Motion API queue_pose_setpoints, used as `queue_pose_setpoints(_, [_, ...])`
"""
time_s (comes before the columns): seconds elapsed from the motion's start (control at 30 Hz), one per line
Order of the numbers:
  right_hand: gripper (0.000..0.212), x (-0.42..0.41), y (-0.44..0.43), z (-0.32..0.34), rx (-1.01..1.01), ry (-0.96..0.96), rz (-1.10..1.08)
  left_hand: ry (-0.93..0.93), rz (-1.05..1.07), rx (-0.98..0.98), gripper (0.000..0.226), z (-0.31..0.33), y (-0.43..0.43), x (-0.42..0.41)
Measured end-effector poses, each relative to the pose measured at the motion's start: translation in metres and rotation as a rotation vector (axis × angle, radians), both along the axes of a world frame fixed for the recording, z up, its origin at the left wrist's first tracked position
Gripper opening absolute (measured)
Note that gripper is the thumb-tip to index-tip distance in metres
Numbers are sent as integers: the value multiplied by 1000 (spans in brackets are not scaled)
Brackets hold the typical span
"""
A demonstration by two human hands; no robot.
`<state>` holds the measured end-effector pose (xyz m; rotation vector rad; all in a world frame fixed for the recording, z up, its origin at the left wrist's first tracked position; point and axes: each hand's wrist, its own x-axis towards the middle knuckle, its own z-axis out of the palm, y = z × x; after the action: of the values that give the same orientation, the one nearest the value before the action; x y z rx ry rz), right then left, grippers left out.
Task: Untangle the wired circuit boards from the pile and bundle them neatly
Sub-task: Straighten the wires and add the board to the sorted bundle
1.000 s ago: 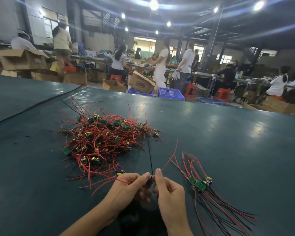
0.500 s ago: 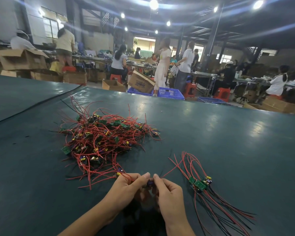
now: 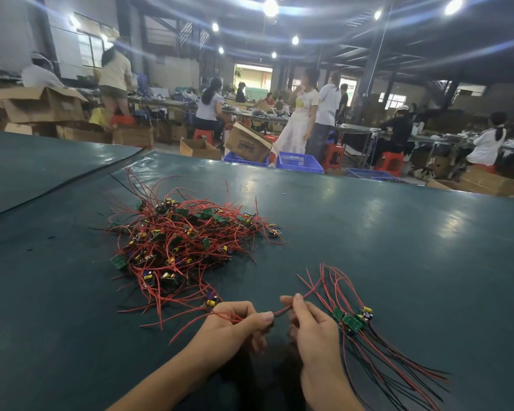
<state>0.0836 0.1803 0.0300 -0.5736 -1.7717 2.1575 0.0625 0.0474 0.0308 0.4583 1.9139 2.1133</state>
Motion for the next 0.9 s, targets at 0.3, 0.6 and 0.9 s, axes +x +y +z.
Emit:
queue_pose_setpoints(0.3, [28, -9, 36, 8, -361, 105, -110, -28, -31, 84, 28, 2, -5, -1])
queue_pose_setpoints(0.6, [35, 4, 2, 0, -34, 49, 60, -2, 3, 96, 27, -1, -4, 0])
queue_pose_setpoints(0.9, [34, 1, -8, -6, -10, 7, 29, 20, -30, 30, 33, -1, -5, -1])
